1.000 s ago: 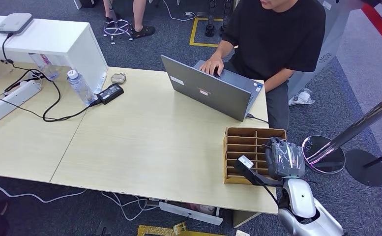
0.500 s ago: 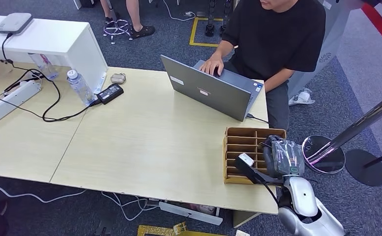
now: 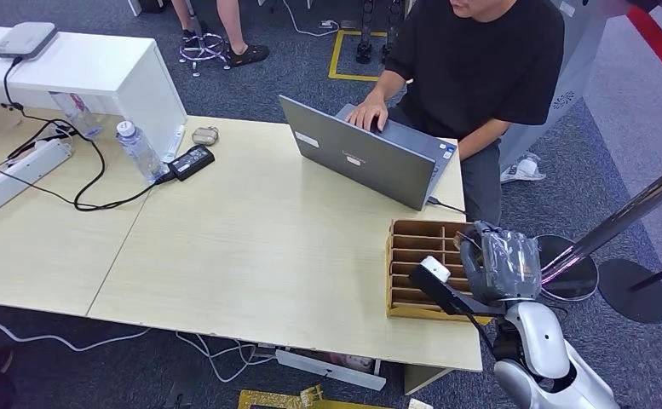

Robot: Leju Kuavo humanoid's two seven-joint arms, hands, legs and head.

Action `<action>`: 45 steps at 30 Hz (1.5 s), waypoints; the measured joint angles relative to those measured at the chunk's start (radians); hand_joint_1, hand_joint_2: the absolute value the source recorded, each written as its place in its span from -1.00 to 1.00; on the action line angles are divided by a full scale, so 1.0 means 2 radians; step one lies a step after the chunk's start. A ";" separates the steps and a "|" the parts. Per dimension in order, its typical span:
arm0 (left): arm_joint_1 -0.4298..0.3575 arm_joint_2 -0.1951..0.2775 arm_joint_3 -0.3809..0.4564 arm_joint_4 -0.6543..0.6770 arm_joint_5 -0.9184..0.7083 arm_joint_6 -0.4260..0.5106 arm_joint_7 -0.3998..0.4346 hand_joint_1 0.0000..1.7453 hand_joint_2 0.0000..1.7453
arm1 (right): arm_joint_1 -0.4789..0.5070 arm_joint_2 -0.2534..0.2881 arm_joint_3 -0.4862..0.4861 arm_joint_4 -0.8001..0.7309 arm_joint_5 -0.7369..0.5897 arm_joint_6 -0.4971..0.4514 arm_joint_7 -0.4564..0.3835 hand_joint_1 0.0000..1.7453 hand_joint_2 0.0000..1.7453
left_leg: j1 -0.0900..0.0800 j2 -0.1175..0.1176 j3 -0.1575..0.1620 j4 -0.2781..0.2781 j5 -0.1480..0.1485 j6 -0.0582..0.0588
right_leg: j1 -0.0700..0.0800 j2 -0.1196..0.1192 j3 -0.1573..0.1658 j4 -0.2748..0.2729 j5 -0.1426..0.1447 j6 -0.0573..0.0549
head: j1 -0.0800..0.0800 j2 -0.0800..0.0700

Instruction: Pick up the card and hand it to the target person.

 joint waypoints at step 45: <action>-0.001 -0.004 -0.017 0.000 -0.016 -0.005 0.026 -1.00 -1.00 | -0.139 0.124 -0.096 0.293 -0.241 -0.173 -0.303 0.98 1.00 | 0.000 0.000 -0.001 0.000 0.000 0.000 | 0.000 0.000 0.000 0.000 0.000 0.000 | 0.000 0.000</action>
